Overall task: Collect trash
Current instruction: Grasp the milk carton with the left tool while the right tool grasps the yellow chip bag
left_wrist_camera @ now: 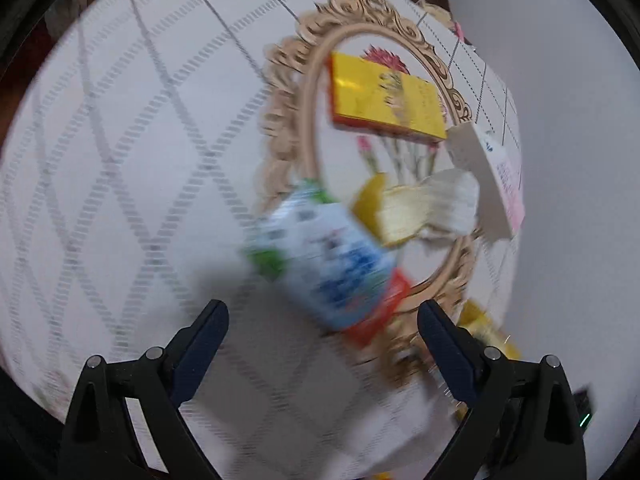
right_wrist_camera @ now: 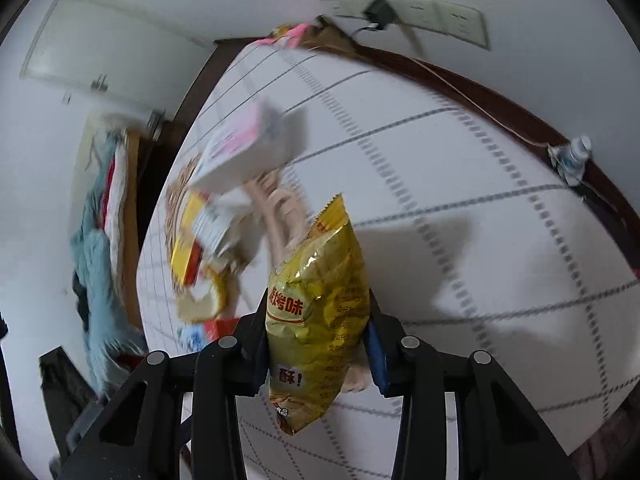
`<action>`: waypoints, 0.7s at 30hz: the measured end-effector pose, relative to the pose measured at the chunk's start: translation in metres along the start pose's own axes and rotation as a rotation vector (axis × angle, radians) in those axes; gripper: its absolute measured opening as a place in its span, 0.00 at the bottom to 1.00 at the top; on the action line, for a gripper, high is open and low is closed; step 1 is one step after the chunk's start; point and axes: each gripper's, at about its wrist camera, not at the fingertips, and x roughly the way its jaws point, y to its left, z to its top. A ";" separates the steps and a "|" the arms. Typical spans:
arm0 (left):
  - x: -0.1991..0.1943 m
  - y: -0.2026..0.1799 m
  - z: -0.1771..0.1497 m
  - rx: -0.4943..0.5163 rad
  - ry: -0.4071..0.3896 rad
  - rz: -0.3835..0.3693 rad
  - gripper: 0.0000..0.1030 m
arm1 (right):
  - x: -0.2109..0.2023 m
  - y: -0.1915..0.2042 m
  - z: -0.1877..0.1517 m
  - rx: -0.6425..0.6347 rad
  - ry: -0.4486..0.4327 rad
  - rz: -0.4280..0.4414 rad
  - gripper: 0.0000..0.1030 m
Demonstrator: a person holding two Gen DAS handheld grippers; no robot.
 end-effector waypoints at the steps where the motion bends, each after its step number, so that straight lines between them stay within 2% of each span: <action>1: 0.006 -0.005 0.003 -0.016 0.009 -0.002 0.79 | -0.002 -0.003 0.003 0.001 -0.008 -0.009 0.39; 3: 0.018 -0.015 0.009 -0.037 0.018 0.032 0.75 | -0.008 -0.007 0.006 -0.004 -0.028 -0.030 0.39; 5: 0.020 -0.023 0.011 -0.041 -0.009 0.061 0.69 | -0.011 -0.012 0.009 0.006 -0.030 -0.029 0.39; 6: 0.019 -0.025 0.011 -0.025 -0.024 0.083 0.60 | -0.011 -0.014 0.009 0.009 -0.030 -0.028 0.39; 9: 0.016 -0.028 0.005 0.048 -0.044 0.089 0.55 | -0.013 -0.013 0.007 -0.004 -0.026 -0.035 0.39; 14: 0.000 -0.007 -0.023 0.260 -0.080 0.142 0.55 | -0.019 -0.016 -0.007 -0.047 0.008 -0.029 0.38; 16: -0.007 0.002 -0.037 0.348 -0.072 0.162 0.54 | -0.022 -0.017 -0.018 -0.067 0.026 -0.024 0.38; 21: -0.028 0.043 -0.067 0.466 -0.041 0.214 0.54 | -0.030 -0.003 -0.050 -0.200 0.091 -0.060 0.38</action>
